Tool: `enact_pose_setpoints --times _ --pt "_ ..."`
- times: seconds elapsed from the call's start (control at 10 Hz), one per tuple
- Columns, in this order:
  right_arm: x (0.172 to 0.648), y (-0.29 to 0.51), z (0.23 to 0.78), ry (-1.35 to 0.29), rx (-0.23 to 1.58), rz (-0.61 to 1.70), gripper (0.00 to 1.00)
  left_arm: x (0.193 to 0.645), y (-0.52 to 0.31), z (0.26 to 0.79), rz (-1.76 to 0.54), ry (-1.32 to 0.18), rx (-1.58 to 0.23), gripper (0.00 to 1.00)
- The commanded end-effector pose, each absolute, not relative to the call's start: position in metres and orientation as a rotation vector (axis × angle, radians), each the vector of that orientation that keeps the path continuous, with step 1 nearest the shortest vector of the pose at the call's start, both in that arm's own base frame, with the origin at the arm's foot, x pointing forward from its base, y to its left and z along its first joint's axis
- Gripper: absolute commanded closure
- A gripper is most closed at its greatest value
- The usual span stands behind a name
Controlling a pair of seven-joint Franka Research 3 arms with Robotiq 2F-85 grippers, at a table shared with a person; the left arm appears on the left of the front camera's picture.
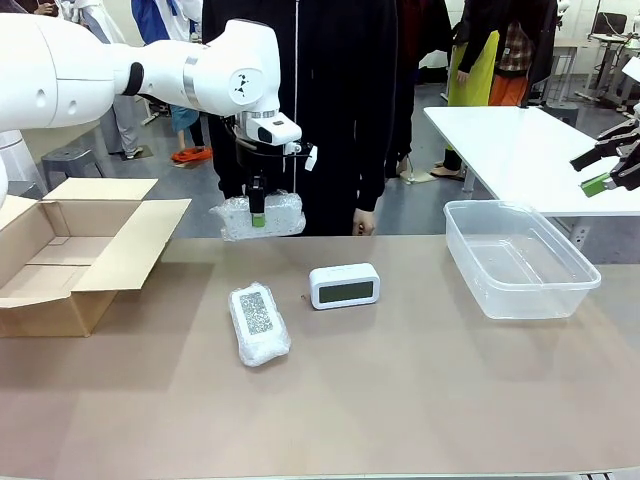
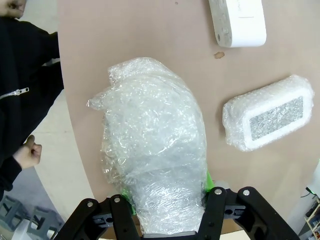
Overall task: Separate and place wrapped and unwrapped clocks.
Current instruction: Pick up the Digital clock indicated by the person, then if the picked Digital clock is wrapped, place it in the Package Box ; if not, place it in the Organizing box.
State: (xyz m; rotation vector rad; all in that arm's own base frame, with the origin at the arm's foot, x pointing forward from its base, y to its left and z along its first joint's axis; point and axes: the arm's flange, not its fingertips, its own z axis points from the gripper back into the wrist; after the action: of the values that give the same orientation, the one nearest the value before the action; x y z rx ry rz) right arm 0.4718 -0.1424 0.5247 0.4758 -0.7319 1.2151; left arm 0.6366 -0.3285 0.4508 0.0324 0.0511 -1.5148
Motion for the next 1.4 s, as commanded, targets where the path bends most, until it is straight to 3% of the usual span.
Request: enact_pose_setpoints --times 0.0,1.0,1.1,1.3 --pt "0.472 -0.142 0.524 -0.738 0.483 1.218 0.0 0.637 -0.329 0.457 -1.515 0.04 0.035 1.0" --pt "0.472 -0.142 0.524 -0.738 0.483 1.218 0.0 0.637 -0.329 0.457 -1.515 0.04 0.035 1.0" --pt "0.472 -0.142 0.524 -0.738 0.483 1.218 0.0 0.637 -0.328 0.451 -1.515 0.051 0.032 0.47" --pt "0.472 -0.142 0.524 -0.738 0.483 1.218 0.0 0.631 -0.323 0.465 -1.408 0.06 0.053 0.47"
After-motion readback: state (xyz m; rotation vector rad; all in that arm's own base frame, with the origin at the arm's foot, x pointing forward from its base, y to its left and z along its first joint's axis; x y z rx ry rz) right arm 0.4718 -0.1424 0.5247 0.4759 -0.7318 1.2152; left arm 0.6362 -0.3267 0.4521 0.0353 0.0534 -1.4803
